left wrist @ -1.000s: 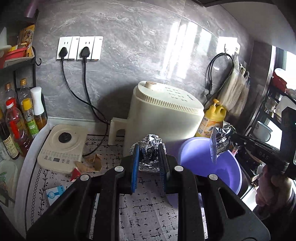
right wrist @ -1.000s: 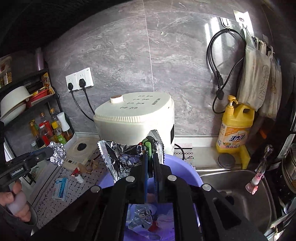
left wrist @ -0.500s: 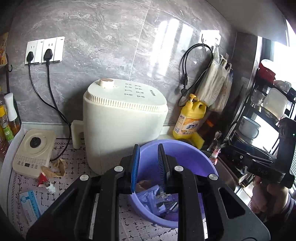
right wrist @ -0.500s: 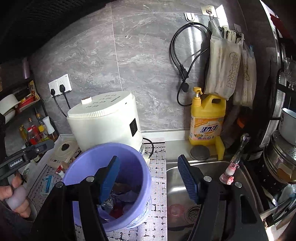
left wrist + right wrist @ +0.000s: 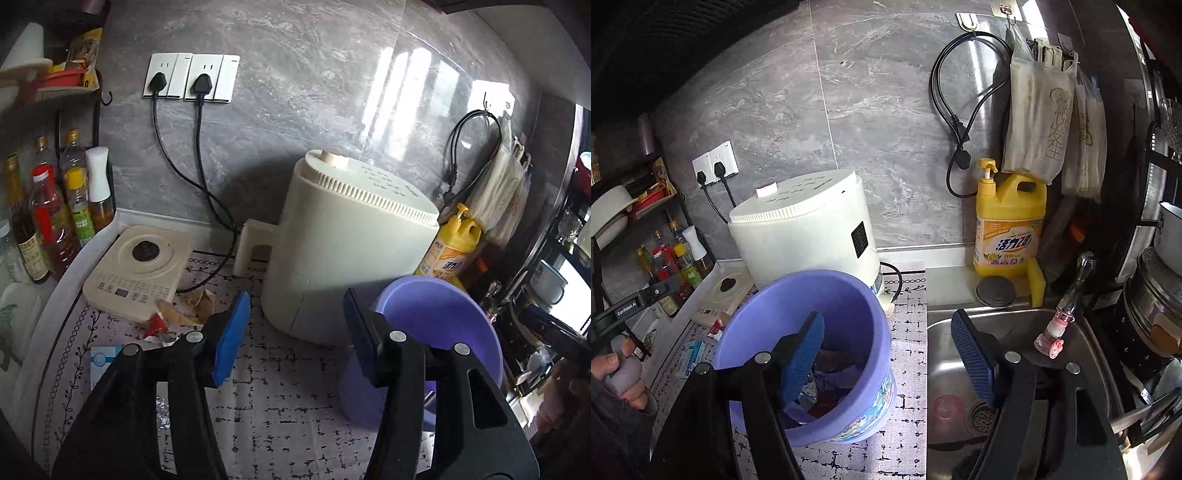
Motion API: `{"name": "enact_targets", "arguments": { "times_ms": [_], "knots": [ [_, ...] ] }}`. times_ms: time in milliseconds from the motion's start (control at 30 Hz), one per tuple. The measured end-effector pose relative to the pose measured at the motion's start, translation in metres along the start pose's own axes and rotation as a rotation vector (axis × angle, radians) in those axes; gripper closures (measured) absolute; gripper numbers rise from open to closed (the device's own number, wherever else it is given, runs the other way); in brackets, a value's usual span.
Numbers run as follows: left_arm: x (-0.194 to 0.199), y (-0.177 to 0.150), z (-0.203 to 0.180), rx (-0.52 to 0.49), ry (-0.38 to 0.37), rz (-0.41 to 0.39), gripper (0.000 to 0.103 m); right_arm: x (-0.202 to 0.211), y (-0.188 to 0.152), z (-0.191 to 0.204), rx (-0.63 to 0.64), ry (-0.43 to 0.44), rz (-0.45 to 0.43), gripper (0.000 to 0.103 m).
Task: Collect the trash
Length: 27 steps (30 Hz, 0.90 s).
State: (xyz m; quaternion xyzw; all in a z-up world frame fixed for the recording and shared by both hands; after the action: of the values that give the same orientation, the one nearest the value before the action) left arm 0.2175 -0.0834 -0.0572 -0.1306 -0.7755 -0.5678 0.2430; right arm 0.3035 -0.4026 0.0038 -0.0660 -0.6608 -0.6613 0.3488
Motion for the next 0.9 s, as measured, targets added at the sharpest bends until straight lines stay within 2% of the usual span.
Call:
{"name": "enact_targets", "arguments": {
  "times_ms": [100, 200, 467, 733, 833, 900],
  "knots": [
    [0.003, -0.018, 0.031, 0.027, 0.049, 0.039, 0.04, -0.01, 0.001, 0.021, 0.018, 0.029, 0.01, 0.03],
    [0.004, -0.037, 0.061, 0.066, 0.084, 0.081, 0.039, -0.019, 0.0, 0.045, 0.045, 0.054, 0.02, 0.027],
    [-0.006, -0.083, 0.115, 0.112, 0.112, 0.185, 0.039, -0.032, -0.01, 0.085, 0.069, 0.06, 0.06, 0.025],
    [-0.037, -0.117, 0.131, 0.09, 0.076, 0.288, 0.039, -0.033, -0.014, 0.113, 0.073, 0.024, 0.074, 0.023],
    [-0.05, -0.126, 0.134, 0.024, 0.121, 0.319, 0.039, -0.028, -0.015, 0.121, 0.087, 0.011, 0.07, 0.023],
    [-0.058, -0.129, 0.133, 0.001, 0.112, 0.329, 0.04, -0.025, -0.015, 0.126, 0.094, 0.006, 0.07, 0.023]
  ]
}}
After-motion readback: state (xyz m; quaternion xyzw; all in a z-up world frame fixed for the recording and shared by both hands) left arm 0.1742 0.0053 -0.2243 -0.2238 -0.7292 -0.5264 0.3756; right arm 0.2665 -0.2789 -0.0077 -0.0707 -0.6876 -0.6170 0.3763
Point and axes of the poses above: each gripper's, at about its wrist camera, not at the fingertips, and x roughly against the way its jaws point, z to its left, y to its top, the point moved 7 cm from there along -x, roughly the way its jaws point, and after that the axes turned 1 degree about y, right-handed, at the moved point
